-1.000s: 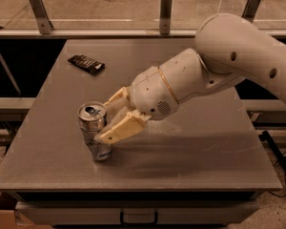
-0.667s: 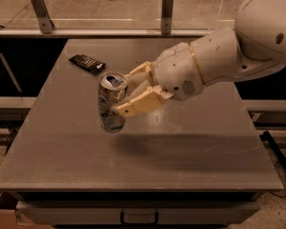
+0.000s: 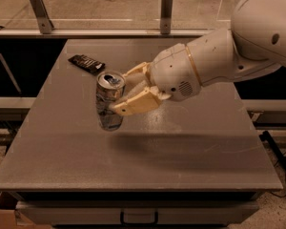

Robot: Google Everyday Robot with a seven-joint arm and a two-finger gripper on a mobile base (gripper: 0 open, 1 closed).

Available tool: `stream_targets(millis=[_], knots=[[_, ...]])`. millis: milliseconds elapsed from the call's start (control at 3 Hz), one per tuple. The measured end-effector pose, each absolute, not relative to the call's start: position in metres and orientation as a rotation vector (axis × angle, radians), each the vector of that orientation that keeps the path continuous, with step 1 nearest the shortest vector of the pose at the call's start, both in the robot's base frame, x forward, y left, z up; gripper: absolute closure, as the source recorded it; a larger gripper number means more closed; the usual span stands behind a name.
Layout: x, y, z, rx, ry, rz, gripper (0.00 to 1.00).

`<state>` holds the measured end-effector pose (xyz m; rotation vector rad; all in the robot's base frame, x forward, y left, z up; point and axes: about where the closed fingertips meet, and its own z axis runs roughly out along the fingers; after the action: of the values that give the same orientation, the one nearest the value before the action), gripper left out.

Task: Move redbull can near rxbar blueberry

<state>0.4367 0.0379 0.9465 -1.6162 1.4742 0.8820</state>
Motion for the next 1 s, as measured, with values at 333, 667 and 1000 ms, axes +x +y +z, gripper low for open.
stream_targets(millis=[333,667,1000], knots=[[0.447,0.016,0.955,-1.576,1.475,0.792,1.0],[0.469,-0.044,0.977,-1.505,1.478,0.637,1.0],[0.505,-0.123,1.004,-1.409,1.521,0.476,1.0]])
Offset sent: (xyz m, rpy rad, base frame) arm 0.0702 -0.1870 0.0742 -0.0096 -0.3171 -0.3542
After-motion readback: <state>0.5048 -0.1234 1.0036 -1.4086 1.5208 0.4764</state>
